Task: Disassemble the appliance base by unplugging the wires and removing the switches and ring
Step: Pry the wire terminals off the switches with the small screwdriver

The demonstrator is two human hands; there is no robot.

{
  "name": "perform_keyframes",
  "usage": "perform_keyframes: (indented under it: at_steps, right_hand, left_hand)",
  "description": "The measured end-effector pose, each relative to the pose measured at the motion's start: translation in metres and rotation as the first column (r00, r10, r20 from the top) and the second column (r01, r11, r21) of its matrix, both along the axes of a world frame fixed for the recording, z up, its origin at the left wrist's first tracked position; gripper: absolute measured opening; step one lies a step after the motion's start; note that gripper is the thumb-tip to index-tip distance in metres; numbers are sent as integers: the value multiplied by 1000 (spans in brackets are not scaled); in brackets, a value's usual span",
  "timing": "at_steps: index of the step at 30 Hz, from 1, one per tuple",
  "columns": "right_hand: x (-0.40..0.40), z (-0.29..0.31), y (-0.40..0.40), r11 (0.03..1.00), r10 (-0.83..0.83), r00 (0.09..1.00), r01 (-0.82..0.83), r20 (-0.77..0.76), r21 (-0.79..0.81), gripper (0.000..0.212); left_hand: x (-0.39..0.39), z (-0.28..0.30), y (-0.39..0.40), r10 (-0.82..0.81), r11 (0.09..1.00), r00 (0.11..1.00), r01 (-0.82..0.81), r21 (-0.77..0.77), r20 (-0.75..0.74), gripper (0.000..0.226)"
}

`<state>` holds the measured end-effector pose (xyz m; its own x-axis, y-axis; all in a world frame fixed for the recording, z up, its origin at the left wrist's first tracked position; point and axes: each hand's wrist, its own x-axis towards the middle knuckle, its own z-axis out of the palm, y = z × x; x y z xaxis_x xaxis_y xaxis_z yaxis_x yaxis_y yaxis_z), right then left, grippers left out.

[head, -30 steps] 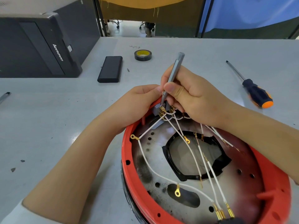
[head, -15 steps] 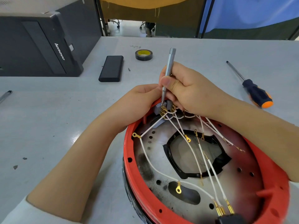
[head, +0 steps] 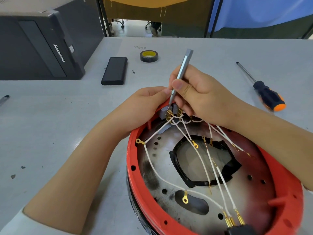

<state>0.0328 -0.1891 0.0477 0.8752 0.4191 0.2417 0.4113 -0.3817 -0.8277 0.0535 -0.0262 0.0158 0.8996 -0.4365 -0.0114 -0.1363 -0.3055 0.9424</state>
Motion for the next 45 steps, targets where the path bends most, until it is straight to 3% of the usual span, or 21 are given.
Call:
perform_keyframes:
  at_steps: [4,12,18,30,36,40,45]
  right_hand:
    - [-1,0,4,996,-19,997,26,75,-88,15]
    - [8,8,12,987,-88,996,85,-18,-134,19]
    - [-1,1,-4,996,-31,999,33,-29,81,19]
    - [0,0,1,999,-54,999,54,2,-7,20]
    - [7,5,6,995,-102,991,99,-89,-34,20]
    - [11,6,9,989,-112,992,105,-65,-105,20]
    - [1,4,0,998,-34,999,36,-35,55,19]
  left_hand:
    - [1,-1,0,18,1000,1000,-17,-13,0,36]
    - [1,-1,-1,9,999,1000,-9,-43,-21,33]
    - [-3,3,-1,22,1000,1000,-22,-2,6,35]
    - [-3,2,0,30,1000,1000,-30,2,4,33]
    - [-1,1,-1,38,999,999,-38,-15,-12,34]
    - [-1,0,-1,31,999,999,-32,-25,-33,33]
    - [-3,2,-1,29,999,999,-29,-34,-13,34]
